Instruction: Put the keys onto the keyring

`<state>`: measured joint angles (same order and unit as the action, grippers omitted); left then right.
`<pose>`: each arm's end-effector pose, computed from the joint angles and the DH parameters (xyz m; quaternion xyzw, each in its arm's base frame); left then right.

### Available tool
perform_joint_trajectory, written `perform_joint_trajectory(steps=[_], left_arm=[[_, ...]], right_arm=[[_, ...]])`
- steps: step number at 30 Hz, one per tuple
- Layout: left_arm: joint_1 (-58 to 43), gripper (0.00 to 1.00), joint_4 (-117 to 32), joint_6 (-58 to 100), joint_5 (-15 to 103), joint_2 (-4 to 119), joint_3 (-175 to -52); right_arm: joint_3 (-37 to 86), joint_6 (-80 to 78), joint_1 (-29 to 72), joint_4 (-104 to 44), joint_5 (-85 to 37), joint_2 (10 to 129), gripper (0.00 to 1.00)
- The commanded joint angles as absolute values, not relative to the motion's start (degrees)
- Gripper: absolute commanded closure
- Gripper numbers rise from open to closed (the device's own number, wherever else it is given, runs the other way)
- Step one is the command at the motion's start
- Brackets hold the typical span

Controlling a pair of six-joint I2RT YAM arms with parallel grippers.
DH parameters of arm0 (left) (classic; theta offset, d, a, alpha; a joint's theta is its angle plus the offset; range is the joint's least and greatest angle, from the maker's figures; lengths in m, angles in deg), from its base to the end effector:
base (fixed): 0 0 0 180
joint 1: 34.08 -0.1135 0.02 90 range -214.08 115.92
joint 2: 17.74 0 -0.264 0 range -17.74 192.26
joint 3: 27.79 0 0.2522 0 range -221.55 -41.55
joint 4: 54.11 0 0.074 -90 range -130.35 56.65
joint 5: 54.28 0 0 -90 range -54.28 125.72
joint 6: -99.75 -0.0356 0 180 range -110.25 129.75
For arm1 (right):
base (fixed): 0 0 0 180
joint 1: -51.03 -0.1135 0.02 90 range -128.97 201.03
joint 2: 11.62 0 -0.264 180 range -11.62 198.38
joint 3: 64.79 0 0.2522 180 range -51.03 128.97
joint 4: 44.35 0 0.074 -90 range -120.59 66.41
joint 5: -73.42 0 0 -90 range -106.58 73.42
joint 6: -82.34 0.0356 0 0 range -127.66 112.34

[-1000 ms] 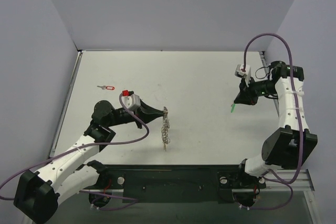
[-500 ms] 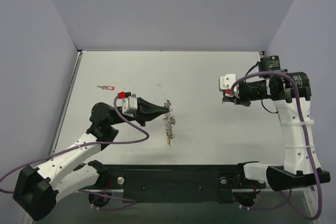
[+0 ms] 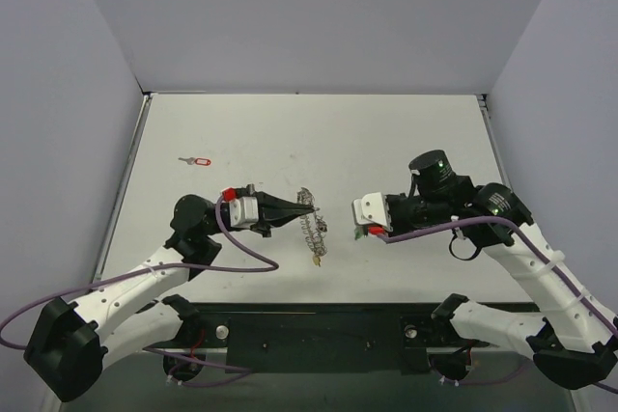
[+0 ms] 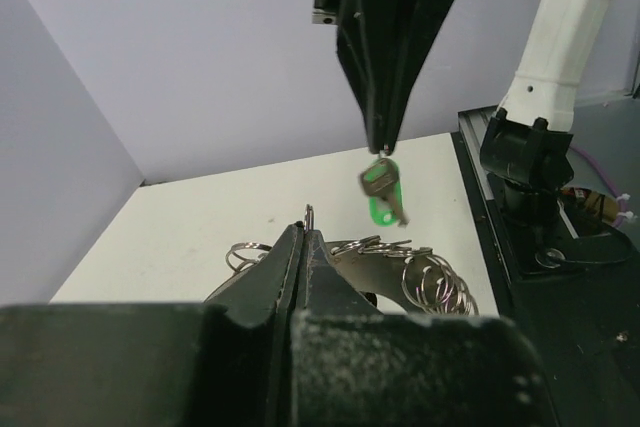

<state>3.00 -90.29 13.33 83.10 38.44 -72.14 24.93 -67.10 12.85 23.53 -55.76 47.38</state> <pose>0.1512 -0.1471 0.3216 0.4664 0.3780 -0.4716 0.6459 0.1290 0.1301 0.4073 -0.7332 0.4434 0.2178 0.4674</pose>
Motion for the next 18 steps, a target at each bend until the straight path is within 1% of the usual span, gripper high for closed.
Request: perform_joint_trajectory(steps=[1,3,7,13,18], left_arm=[[5.9,1.0,-86.3,3.4,83.3,36.5,-72.9],[6.7,1.0,-84.1,1.6,82.6,36.7,-72.8],[7.3,1.0,-84.7,1.4,82.5,37.4,-72.2],[8.9,1.0,-82.9,-0.2,81.3,38.8,-72.1],[9.8,1.0,-83.4,0.0,78.8,39.7,-71.6]], right_arm=[[20.9,-54.3,8.2,4.2,-48.6,45.6,1.0],[18.3,-54.3,6.4,0.6,-46.3,45.2,1.0],[14.6,-52.8,5.1,-5.2,-43.8,44.7,1.0],[10.8,-47.3,5.0,-9.7,-44.7,43.1,1.0],[8.4,-46.1,4.6,-14.3,-44.7,42.2,1.0]])
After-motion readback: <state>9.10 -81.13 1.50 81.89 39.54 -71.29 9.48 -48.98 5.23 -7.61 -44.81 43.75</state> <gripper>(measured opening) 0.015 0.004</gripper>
